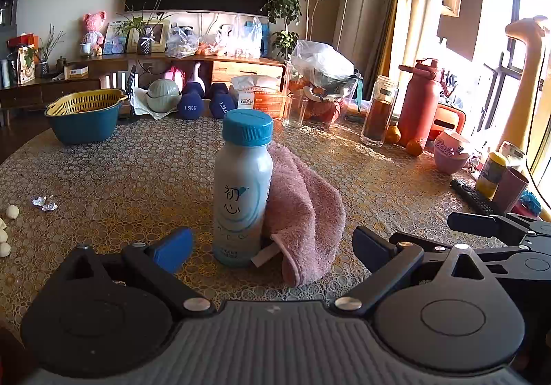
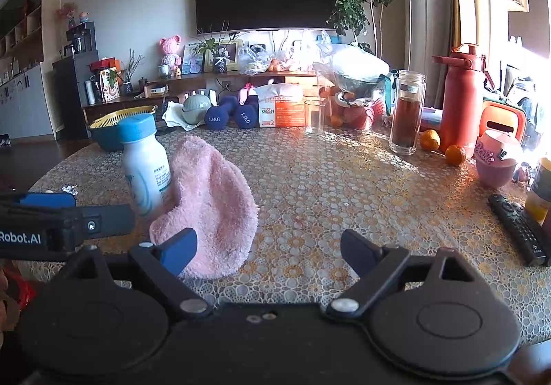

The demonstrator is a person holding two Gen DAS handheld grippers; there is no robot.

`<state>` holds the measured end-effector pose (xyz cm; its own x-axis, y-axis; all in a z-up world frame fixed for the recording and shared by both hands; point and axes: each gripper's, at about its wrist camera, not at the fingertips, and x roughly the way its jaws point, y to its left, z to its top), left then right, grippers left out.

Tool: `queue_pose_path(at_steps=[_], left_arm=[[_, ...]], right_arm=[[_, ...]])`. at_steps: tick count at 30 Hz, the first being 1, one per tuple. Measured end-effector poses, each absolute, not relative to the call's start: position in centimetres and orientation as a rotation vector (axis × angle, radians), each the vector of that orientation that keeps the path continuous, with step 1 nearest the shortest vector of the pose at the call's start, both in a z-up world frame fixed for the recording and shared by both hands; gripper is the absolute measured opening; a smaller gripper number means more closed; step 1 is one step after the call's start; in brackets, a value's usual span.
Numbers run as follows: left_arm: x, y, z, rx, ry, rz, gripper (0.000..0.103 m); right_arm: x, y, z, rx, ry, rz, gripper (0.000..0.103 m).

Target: Organize objects

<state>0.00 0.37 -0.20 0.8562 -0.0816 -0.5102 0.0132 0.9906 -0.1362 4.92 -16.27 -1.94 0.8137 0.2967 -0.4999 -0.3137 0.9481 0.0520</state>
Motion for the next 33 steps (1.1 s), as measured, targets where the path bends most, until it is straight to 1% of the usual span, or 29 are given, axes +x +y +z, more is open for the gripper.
queue_pose_path(at_steps=[16,21,28,33], left_arm=[[1.2,0.6,0.5,-0.100,0.502,-0.047,0.100],[2.7,0.8,0.8,-0.077,0.487,-0.042,0.100],[4.9,2.0,0.8,-0.099,0.489,-0.031,0.100],[5.8,2.4,0.6,-0.099,0.488,-0.055,0.099]], right_arm=[[6.6,-16.3,-2.7,-0.050,0.537,0.420,0.090],[8.2,-15.6,-3.0,-0.155,0.511,0.541,0.090],[11.2,-13.8,-2.5,-0.202,0.483,0.737,0.090],[14.4,-13.0,-2.4,-0.179,0.537,0.810,0.090]])
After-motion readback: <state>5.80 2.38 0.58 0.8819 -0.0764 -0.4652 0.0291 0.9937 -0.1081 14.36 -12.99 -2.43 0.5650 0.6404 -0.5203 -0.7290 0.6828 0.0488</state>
